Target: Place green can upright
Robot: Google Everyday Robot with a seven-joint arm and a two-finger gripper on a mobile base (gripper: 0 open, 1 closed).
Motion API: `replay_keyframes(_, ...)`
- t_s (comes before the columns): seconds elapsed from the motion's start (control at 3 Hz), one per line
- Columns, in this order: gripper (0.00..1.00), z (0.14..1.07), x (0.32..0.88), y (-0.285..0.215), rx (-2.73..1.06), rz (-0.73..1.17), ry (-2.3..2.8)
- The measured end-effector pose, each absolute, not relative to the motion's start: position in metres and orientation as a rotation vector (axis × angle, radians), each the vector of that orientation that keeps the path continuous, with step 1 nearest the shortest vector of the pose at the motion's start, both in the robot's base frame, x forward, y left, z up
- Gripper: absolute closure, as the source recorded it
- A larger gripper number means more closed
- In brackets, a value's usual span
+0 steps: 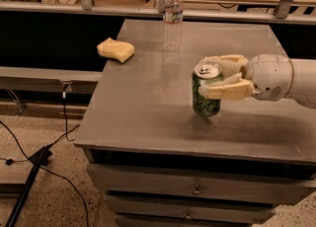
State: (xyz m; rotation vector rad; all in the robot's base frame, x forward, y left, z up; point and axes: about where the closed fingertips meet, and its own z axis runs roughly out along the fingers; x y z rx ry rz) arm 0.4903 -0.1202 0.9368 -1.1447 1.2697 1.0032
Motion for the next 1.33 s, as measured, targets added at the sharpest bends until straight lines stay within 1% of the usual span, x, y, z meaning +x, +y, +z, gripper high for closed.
replay_keyframes(1.0,0.0,0.914,0.476,-0.141,-1.043,0.998,1.299)
replay_keyframes(1.33,0.0,0.924,0.476,-0.15,-1.096,0.92,1.347)
